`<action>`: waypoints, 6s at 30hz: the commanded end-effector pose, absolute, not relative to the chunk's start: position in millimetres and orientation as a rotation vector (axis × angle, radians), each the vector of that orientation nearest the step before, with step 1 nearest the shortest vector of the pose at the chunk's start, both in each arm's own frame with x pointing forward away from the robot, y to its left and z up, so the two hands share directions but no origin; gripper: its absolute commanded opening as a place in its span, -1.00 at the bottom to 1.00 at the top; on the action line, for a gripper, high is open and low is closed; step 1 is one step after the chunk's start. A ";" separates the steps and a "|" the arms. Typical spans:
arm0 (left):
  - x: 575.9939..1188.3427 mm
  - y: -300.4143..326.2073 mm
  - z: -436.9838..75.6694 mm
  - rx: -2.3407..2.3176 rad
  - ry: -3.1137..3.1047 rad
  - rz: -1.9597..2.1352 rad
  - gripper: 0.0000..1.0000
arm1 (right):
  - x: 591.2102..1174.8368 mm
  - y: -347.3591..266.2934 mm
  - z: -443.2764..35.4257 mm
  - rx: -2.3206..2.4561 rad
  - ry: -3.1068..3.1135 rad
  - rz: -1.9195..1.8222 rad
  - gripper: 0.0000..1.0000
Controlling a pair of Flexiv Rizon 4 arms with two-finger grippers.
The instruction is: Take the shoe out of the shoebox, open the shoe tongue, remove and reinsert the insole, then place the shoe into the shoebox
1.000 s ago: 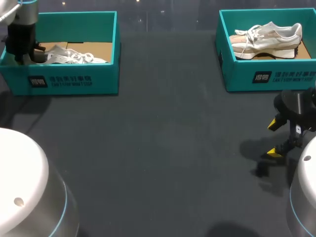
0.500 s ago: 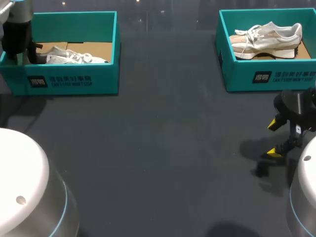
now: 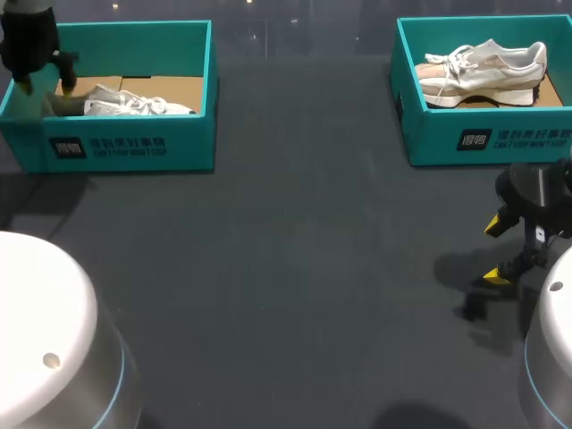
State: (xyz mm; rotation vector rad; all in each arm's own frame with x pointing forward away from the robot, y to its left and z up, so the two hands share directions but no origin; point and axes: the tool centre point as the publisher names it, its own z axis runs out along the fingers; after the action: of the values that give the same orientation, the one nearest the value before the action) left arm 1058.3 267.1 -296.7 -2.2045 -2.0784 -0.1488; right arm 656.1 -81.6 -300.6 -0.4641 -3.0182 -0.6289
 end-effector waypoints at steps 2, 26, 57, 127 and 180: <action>1042.4 266.4 -260.3 -2.232 -2.103 -0.186 1.00 | 654.6 -81.2 -300.5 -0.467 -3.021 -0.626 1.00; 1015.1 269.8 -184.7 -2.219 -2.153 -0.089 1.00 | 654.6 -81.2 -300.5 -0.467 -3.021 -0.626 1.00; 1012.9 271.3 -178.2 -2.243 -2.130 -0.046 1.00 | 727.6 -97.5 -224.5 -0.704 -3.050 -0.535 1.00; 1012.9 271.3 -178.2 -2.243 -2.130 -0.046 1.00 | 1085.4 -255.7 -207.7 -2.185 -2.516 0.160 1.00; 1012.9 271.3 -178.2 -2.243 -2.130 -0.046 1.00 | 1148.4 -319.5 -333.5 -2.453 -2.199 0.221 0.75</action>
State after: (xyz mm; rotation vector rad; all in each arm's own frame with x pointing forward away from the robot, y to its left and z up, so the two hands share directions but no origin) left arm 1013.2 270.9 -178.6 -2.2422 -2.1310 -0.0446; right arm 1147.7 -317.6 -326.7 -2.4552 -2.1986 0.2290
